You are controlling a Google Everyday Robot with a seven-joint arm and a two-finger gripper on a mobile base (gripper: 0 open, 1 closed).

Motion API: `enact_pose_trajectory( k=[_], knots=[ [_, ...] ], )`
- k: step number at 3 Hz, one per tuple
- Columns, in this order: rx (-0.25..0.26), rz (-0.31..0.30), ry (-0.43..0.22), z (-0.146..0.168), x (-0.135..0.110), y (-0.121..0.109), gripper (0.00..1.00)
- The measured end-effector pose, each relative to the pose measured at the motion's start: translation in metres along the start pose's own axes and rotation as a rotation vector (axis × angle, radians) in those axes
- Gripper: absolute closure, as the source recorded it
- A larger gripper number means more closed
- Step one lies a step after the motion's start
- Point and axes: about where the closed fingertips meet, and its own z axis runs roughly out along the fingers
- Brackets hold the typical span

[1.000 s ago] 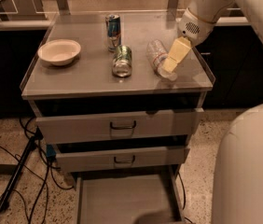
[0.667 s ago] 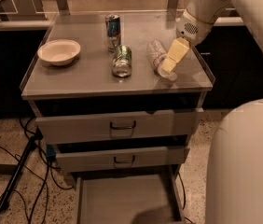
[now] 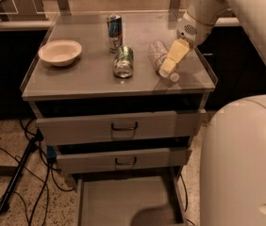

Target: Place water bottle into bottom drawer

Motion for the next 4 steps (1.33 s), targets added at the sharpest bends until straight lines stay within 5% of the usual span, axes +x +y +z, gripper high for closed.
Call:
enact_pose_trajectory(
  k=[1,4],
  knots=[
    [0.007,0.043,0.036,0.004,-0.005,-0.007,0.00],
    [0.019,0.102,-0.003,0.019,-0.024,-0.028,0.00]
  ],
)
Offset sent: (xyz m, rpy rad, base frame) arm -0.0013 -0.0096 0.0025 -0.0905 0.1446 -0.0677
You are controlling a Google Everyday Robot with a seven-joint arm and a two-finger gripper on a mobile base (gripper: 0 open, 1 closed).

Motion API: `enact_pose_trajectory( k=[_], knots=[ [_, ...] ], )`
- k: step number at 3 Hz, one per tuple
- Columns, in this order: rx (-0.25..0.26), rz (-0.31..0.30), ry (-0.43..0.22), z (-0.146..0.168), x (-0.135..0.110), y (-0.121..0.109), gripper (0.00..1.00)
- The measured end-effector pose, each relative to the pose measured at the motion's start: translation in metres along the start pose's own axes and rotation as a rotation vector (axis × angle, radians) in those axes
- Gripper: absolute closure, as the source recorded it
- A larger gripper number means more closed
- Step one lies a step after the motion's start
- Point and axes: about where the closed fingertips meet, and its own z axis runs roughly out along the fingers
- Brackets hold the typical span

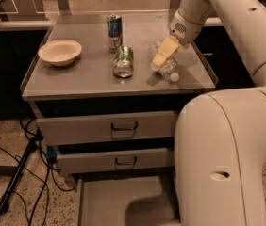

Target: Place water bottle into bottom drawer

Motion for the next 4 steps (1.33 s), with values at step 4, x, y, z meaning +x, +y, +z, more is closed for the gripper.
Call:
enact_pose_trajectory(
  k=[4],
  knots=[
    [-0.042,0.009,0.017,0.030,-0.017,-0.003,0.00]
  ],
)
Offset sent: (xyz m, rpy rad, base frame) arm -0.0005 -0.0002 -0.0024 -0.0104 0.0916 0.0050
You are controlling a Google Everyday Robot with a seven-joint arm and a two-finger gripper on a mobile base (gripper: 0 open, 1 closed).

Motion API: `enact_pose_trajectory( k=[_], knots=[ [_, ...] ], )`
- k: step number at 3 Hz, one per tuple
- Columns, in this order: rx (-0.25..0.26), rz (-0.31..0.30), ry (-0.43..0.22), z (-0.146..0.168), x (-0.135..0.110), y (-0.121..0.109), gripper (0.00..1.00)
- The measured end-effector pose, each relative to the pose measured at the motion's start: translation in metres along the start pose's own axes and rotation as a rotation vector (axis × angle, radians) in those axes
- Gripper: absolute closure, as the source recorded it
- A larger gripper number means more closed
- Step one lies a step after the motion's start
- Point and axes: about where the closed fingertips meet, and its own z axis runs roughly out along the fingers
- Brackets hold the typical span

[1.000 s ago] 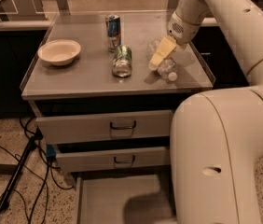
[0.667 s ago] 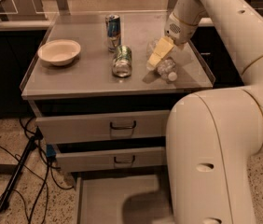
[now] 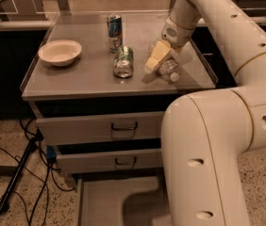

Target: Place water bottle into bottom drawer

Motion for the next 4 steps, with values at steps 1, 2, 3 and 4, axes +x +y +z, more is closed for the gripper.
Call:
enact_pose_trajectory(
  k=[1,2,3,4],
  knots=[
    [0.000,0.000,0.000,0.0000,0.0000,0.0000,0.15],
    [0.000,0.000,0.000,0.0000,0.0000,0.0000,0.37],
    [0.000,0.000,0.000,0.0000,0.0000,0.0000,0.62],
    [0.000,0.000,0.000,0.0000,0.0000,0.0000,0.91]
  ],
)
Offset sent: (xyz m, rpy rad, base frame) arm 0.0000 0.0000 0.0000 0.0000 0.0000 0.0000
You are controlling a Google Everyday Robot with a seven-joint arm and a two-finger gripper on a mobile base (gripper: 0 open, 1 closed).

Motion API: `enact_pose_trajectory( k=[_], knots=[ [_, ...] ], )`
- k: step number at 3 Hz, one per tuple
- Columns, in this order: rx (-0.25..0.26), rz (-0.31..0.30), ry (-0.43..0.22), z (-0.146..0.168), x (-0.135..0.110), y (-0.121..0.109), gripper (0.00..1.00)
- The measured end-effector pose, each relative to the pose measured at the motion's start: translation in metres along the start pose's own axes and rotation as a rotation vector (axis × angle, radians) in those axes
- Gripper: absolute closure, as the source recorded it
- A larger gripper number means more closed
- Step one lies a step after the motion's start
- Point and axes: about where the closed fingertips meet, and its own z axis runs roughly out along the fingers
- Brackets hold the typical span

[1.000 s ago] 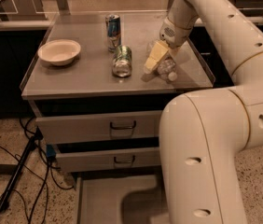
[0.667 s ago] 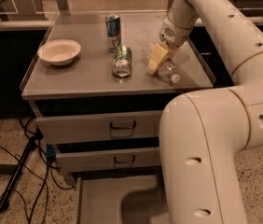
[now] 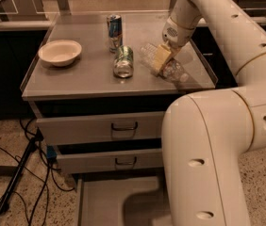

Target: Place water bottle into bottom drawer

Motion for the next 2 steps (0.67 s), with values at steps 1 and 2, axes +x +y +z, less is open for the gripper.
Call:
enact_pose_trajectory(
  k=[1,2],
  knots=[
    [0.000,0.000,0.000,0.0000,0.0000,0.0000,1.00],
    [0.005,-0.001,-0.005,-0.0014,-0.0014,0.0000,1.00]
  ],
)
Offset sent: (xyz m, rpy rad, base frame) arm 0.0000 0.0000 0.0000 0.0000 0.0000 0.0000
